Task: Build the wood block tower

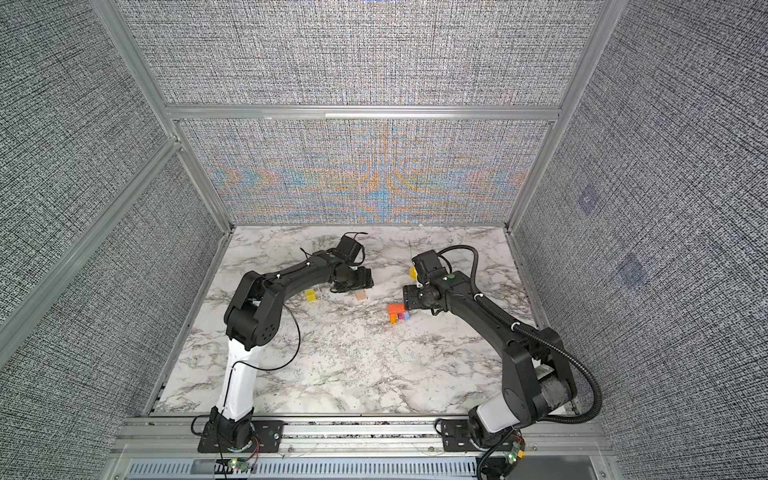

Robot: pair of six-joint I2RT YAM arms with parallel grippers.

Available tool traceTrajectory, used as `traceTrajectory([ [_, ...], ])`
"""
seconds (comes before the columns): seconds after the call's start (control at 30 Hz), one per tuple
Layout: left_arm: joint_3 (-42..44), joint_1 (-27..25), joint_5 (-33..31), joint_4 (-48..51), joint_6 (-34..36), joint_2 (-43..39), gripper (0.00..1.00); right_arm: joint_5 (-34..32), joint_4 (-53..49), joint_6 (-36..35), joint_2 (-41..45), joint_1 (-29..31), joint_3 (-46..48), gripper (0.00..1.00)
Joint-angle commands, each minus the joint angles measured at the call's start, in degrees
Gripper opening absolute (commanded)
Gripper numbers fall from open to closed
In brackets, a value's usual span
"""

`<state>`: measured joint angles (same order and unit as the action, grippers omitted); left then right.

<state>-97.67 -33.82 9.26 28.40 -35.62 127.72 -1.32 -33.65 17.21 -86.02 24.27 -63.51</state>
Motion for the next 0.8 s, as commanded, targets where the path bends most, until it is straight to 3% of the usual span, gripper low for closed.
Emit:
traceTrajectory([
  [0.0, -1.9, -0.4, 0.5, 0.6, -0.3, 1.1, 0.79, 0.3, 0.8, 0.3, 0.5, -0.3, 0.2, 0.74],
  [0.5, -7.8, -2.9, 1.8, 2.5, -0.8, 4.6, 0.78, 1.4, 1.5, -0.6, 2.3, -0.4, 0.9, 0.79],
  [0.77, -6.7, -3.0, 0.2, 3.6, 0.8, -0.4, 0.79, 2.8, 1.0, -3.2, 2.6, -0.3, 0.2, 0.81],
])
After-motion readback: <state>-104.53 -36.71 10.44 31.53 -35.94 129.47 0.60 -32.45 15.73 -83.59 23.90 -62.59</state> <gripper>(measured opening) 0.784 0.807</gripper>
